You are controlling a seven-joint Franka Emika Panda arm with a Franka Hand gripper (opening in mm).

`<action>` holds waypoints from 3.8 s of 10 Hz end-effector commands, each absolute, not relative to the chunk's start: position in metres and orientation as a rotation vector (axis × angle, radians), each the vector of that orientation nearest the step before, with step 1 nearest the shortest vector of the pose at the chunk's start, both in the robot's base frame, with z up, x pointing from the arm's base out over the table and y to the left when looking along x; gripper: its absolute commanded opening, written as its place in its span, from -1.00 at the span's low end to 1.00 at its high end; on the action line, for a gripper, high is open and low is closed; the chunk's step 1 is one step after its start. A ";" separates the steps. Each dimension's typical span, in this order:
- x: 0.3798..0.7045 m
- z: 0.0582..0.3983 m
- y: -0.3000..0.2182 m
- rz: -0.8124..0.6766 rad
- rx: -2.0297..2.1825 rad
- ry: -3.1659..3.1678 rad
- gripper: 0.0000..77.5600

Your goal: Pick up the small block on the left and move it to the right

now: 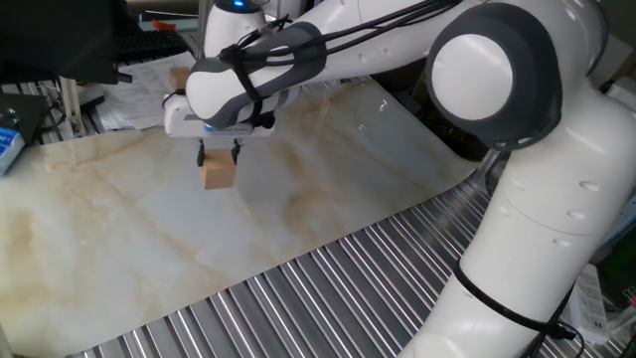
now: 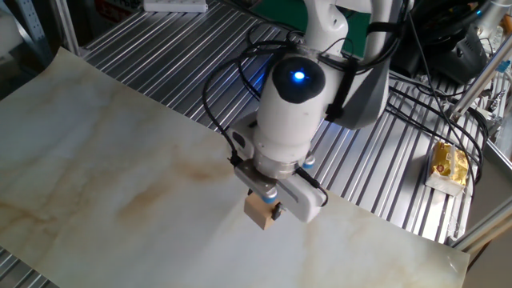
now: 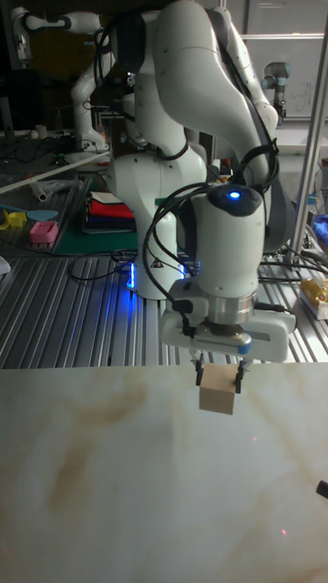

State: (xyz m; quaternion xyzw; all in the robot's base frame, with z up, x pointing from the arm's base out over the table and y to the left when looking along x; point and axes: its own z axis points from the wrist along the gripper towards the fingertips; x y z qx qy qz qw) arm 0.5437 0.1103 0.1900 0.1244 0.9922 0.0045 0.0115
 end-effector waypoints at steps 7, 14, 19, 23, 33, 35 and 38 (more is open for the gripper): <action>0.531 0.192 0.141 -0.020 0.137 3.095 -0.97; 0.540 0.195 0.139 -0.096 -0.151 3.090 -0.97; 0.543 0.189 0.140 -0.039 -0.123 3.091 -0.97; 0.558 0.182 0.136 -0.045 -0.108 3.094 -0.97; 0.575 0.172 0.132 -0.041 -0.085 3.093 -0.97; 0.575 0.171 0.132 -0.012 -0.069 3.097 -0.97; 0.578 0.159 0.133 -0.012 -0.048 3.084 -0.97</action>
